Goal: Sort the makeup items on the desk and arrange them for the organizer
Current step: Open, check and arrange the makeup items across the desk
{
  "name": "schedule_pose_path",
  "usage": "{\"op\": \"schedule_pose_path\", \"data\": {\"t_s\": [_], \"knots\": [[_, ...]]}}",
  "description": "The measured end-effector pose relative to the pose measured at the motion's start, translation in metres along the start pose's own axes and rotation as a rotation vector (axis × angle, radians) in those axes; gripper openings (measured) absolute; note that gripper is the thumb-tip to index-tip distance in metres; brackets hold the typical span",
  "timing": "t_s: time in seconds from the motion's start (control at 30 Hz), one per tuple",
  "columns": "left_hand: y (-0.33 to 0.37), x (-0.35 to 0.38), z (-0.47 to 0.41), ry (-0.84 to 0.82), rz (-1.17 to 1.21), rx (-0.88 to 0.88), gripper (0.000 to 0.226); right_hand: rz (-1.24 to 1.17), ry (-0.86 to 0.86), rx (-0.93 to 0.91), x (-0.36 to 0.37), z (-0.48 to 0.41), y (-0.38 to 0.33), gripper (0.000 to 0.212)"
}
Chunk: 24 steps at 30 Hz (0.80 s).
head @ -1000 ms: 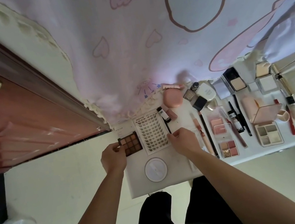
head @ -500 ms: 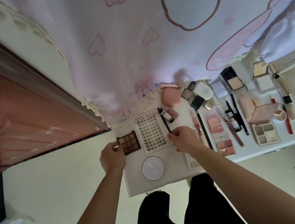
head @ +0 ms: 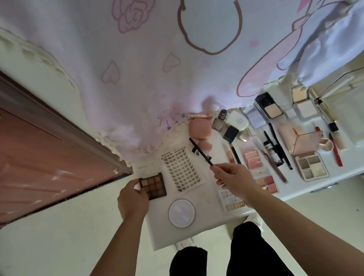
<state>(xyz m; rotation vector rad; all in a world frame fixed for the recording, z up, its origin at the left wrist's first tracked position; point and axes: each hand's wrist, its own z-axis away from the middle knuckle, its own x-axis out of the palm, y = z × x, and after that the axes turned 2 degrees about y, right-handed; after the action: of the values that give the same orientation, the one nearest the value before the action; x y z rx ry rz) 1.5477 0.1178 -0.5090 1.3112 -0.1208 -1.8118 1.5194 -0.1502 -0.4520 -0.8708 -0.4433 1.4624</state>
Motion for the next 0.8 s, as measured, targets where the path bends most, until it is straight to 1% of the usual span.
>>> {"op": "schedule_pose_path", "data": {"t_s": [0.13,0.23,0.3,0.33,0.37,0.4,0.43,0.47,0.53,0.57,0.63,0.7,0.73,0.8], "knots": [[-0.001,0.001,0.003,-0.034,-0.007,-0.016,0.029,0.003,-0.003,-0.013,0.001,0.007,-0.001,0.014],[0.005,0.003,0.011,-0.073,0.033,-0.054,0.036,-0.013,-0.006,-0.022,0.000,0.015,-0.004,0.015],[0.017,-0.003,0.019,-0.026,0.045,-0.036,0.043,-0.017,-0.026,-0.030,-0.002,0.022,-0.008,0.015],[0.027,-0.008,0.025,0.011,0.092,-0.010,0.042,-0.018,-0.049,-0.038,-0.004,0.025,-0.010,0.015],[0.040,-0.014,0.031,0.026,0.181,0.012,0.039,-0.020,-0.077,-0.049,-0.006,0.028,-0.012,0.014],[0.057,-0.022,0.038,0.001,0.316,0.025,0.034,-0.024,-0.108,-0.064,-0.008,0.032,-0.015,0.013],[0.073,-0.030,0.045,-0.070,0.476,0.020,0.030,-0.025,-0.139,-0.083,-0.010,0.036,-0.018,0.013],[0.089,-0.038,0.054,-0.181,0.621,0.000,0.028,-0.023,-0.167,-0.104,-0.012,0.041,-0.022,0.012],[0.113,-0.050,0.069,-0.379,0.843,0.003,0.026,-0.037,-0.192,-0.144,-0.014,0.051,-0.030,0.013],[0.121,-0.054,0.075,-0.435,0.947,-0.002,0.022,-0.060,-0.189,-0.165,-0.015,0.057,-0.035,0.014],[0.133,-0.061,0.085,-0.477,1.168,-0.035,0.016,-0.127,-0.173,-0.197,-0.016,0.067,-0.045,0.019],[0.142,-0.066,0.094,-0.490,1.346,-0.060,0.017,-0.181,-0.155,-0.214,-0.018,0.076,-0.054,0.027],[0.145,-0.068,0.097,-0.497,1.399,-0.057,0.019,-0.204,-0.141,-0.218,-0.018,0.080,-0.059,0.030],[0.150,-0.070,0.102,-0.464,1.424,-0.037,0.018,-0.219,-0.097,-0.229,-0.020,0.086,-0.067,0.034]]}}
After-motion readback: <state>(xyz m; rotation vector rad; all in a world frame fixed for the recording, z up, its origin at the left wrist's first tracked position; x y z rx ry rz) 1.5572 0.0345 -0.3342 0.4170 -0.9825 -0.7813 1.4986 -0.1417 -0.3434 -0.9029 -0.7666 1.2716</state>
